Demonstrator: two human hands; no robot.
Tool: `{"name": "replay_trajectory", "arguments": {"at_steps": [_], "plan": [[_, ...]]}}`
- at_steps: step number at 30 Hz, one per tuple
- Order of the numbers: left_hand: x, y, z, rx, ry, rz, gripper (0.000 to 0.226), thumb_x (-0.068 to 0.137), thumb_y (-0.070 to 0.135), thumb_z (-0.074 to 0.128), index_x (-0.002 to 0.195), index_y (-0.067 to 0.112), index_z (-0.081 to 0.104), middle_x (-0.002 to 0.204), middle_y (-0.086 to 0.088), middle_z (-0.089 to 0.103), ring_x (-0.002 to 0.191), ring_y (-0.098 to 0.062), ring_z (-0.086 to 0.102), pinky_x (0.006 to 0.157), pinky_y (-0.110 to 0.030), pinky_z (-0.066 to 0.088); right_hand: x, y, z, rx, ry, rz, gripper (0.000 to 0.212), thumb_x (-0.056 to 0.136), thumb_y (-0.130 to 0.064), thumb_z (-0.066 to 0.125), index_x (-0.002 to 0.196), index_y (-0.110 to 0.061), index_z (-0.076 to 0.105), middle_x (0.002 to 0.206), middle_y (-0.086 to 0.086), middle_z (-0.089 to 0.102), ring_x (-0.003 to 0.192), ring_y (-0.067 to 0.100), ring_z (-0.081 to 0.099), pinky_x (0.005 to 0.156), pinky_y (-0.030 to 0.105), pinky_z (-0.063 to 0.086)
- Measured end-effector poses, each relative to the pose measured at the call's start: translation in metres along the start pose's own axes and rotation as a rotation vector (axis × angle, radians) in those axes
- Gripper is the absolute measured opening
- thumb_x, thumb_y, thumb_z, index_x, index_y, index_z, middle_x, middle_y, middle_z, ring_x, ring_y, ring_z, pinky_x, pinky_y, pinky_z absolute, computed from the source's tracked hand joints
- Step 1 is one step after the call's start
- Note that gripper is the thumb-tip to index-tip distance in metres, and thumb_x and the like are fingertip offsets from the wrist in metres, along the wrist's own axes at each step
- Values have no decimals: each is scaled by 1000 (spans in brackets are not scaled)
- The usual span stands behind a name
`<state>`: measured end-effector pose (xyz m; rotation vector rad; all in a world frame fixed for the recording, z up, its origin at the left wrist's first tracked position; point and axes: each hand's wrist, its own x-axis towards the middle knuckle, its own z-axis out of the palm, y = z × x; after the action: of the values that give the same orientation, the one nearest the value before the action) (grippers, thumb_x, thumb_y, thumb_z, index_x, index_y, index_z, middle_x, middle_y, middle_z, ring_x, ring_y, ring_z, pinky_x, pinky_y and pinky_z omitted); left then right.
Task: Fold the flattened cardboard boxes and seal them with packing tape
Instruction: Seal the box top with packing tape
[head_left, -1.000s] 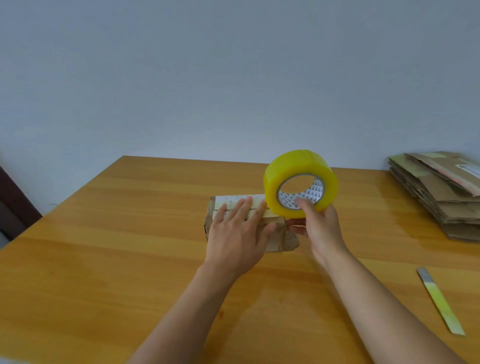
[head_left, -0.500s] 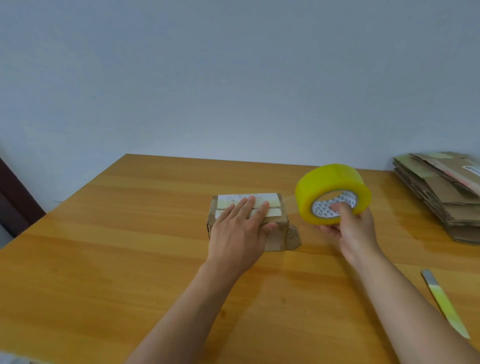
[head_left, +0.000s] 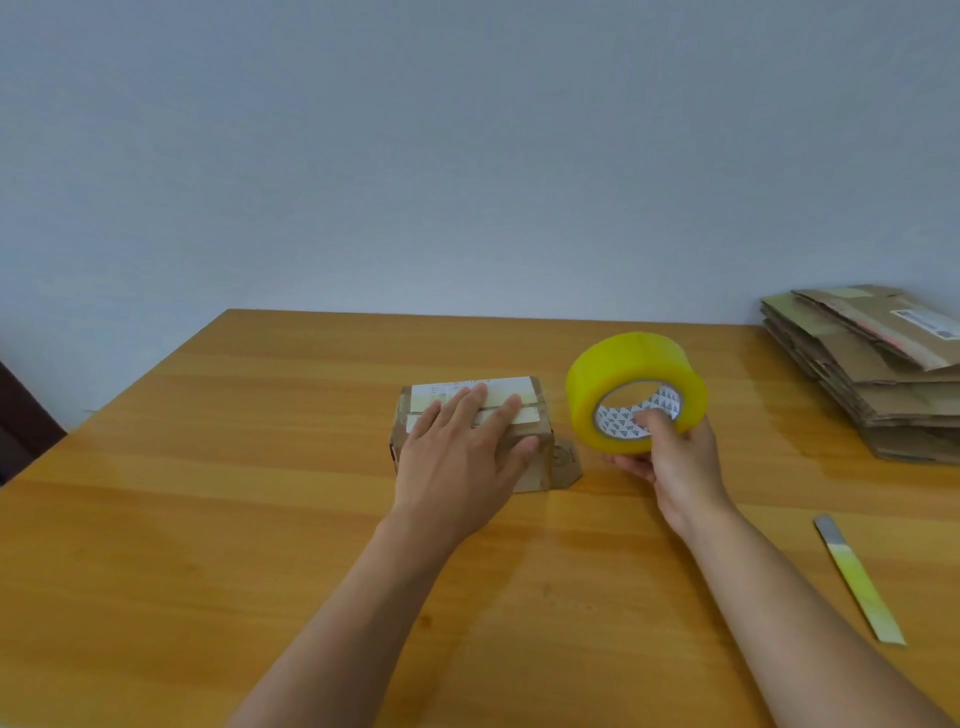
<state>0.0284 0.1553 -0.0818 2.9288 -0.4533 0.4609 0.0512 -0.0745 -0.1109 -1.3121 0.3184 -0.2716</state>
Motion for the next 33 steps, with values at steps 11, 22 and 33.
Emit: {"name": "replay_trajectory", "arguments": {"at_steps": [11,22,33], "plan": [[12,17,9,29,45,110,59,102,59,29,145,22,46,148,-8,50,139,-24,44,111,-40,38,6,13,1,-7,-11,37,31,94,-13,59,125,-18,57,113,15,67,79,37,73,54,30,56],[19,28,21,-6,152,157,56,101,36,26,143,8,50,147,-9,52,135,-22,50,113,-36,35,4,21,-3,-253,-4,-100,24,93,-23,63,116,-17,57,97,12,69,62,30,72,56,38,58],[21,21,38,38,308,179,44,104,34,35,142,21,55,145,5,54,134,-23,51,107,-41,43,5,17,-9,-278,-34,-108,23,94,-21,63,115,-13,59,85,15,70,60,29,70,50,31,52]]}}
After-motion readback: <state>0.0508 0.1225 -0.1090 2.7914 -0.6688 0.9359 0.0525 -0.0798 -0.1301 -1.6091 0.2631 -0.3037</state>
